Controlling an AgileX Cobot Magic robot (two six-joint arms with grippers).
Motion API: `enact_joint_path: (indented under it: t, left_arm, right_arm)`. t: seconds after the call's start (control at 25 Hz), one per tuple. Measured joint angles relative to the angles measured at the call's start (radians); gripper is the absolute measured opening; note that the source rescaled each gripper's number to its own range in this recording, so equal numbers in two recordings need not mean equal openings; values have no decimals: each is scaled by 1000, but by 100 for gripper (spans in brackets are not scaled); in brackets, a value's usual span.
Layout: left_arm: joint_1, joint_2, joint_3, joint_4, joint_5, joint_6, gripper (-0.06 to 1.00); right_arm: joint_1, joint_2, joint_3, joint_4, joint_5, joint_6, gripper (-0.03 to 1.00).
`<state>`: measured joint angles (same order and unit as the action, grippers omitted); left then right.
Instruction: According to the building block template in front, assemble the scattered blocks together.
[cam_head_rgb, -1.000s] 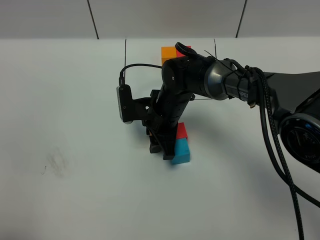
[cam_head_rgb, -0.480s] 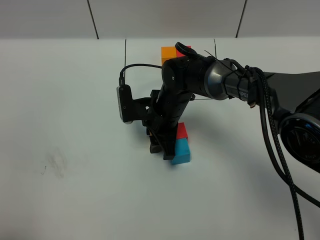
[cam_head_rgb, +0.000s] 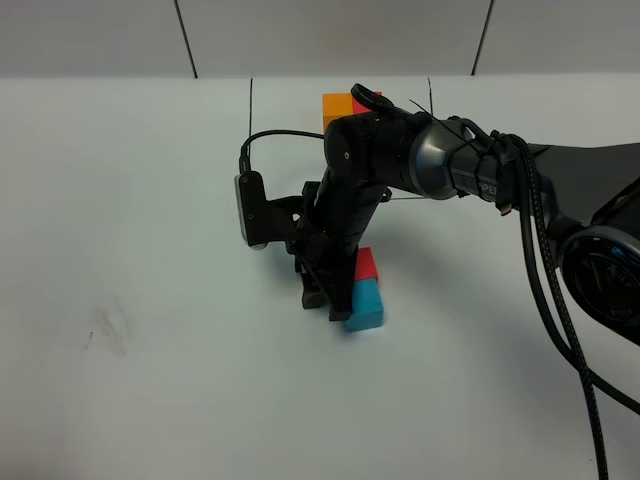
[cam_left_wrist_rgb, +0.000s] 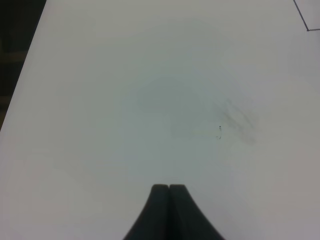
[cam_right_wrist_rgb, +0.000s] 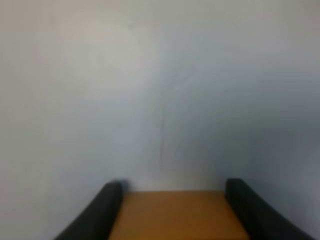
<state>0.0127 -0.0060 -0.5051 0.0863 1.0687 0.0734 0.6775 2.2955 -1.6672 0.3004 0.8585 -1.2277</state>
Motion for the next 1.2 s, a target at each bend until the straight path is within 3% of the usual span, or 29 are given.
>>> enact_joint_path:
  t: [0.16,0.4,0.52,0.8,1.04,1.2]
  left_arm:
    - [0,0,0,0,0,0,0]
    - [0,0,0,0,0,0,0]
    - [0,0,0,0,0,0,0]
    - [0,0,0,0,0,-1,0]
    - [0,0,0,0,0,-1,0]
    - [0,0,0,0,0,-1,0]
  right_arm:
    - [0,0,0,-7,16,0,45]
    - [0,-3,0,2,28,0,84]
    - [2,-12,0,5,28,0,93]
    - [4,-133,0,-16,6,25,89]
    - [3,-267,0,-180,19,187,83]
    - [-33,-330,0,-256,106,309,81]
